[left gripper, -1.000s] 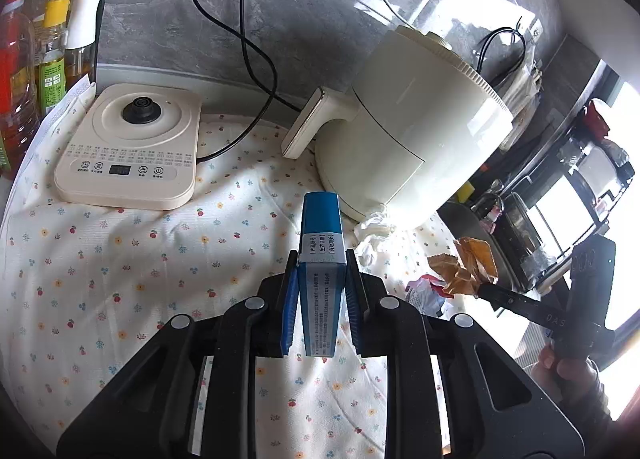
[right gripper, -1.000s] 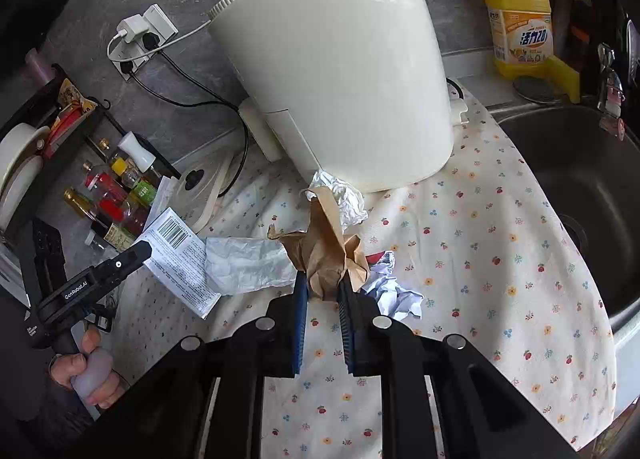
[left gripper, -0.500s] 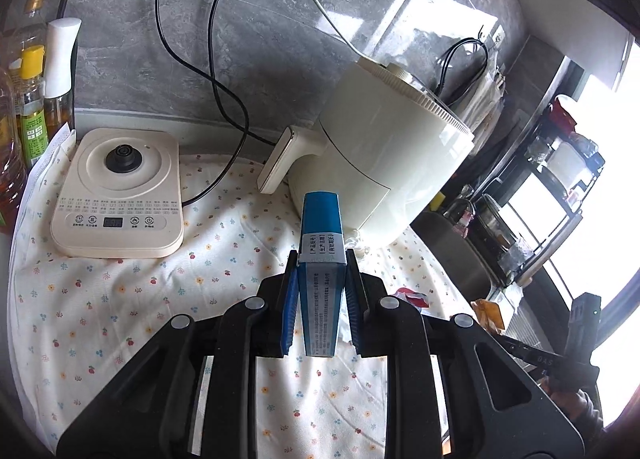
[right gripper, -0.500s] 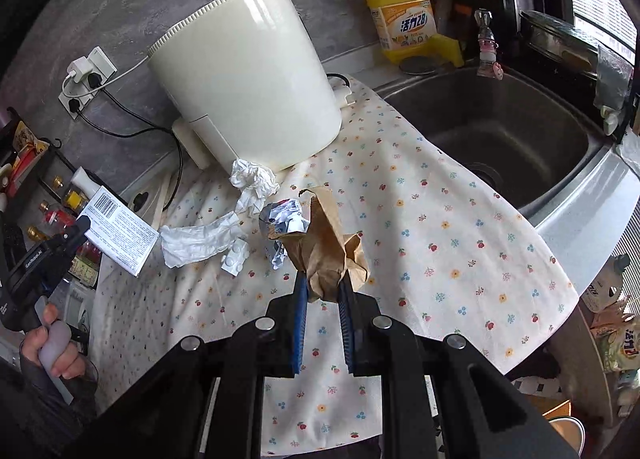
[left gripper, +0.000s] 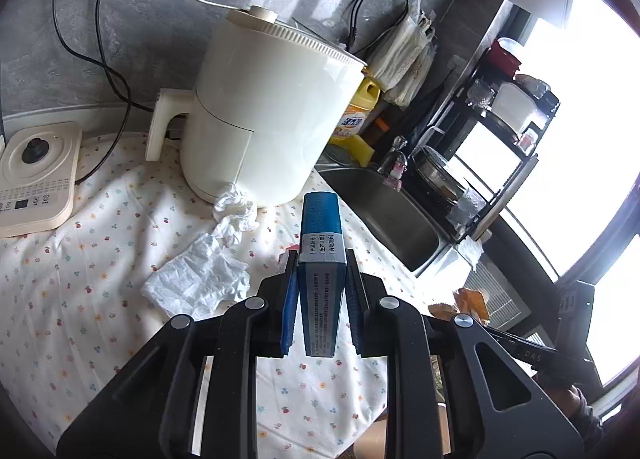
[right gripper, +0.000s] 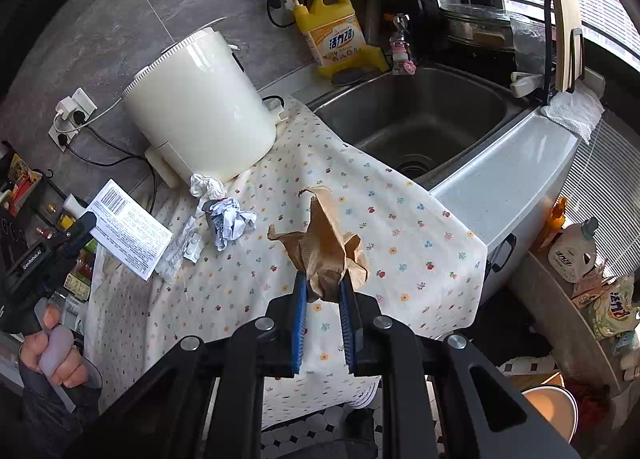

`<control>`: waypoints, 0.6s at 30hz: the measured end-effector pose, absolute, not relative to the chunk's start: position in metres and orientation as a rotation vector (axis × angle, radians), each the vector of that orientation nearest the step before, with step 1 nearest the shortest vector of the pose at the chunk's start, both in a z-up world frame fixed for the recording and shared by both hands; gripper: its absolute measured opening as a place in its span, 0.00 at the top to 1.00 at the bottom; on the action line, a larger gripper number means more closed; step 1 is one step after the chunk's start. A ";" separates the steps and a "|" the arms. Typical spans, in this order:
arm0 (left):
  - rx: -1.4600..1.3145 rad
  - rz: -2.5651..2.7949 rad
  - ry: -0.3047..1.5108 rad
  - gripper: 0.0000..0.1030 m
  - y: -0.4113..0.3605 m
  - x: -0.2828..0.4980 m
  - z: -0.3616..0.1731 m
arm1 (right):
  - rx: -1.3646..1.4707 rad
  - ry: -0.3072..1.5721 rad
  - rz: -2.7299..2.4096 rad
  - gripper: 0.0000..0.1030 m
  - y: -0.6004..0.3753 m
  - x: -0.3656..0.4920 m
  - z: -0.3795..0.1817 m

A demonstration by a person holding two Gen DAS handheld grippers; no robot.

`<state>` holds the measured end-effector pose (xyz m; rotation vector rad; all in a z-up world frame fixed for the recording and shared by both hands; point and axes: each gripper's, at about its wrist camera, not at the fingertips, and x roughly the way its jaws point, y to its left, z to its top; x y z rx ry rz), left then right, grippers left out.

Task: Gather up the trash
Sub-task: 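Carry the box and brown paper bag down over the bin, then open the right tool over the bin while the left tool opens, dropping both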

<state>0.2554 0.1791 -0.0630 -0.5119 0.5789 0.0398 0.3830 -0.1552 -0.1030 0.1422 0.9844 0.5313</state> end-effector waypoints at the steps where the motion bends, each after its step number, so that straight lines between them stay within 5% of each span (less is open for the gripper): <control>1: -0.506 0.020 0.585 0.79 0.163 0.259 -0.064 | 0.147 0.984 0.516 0.84 -0.170 0.380 -0.104; 18: -0.431 -0.236 0.770 0.79 -0.090 0.266 -0.107 | 0.267 1.070 0.292 0.84 -0.407 0.293 -0.149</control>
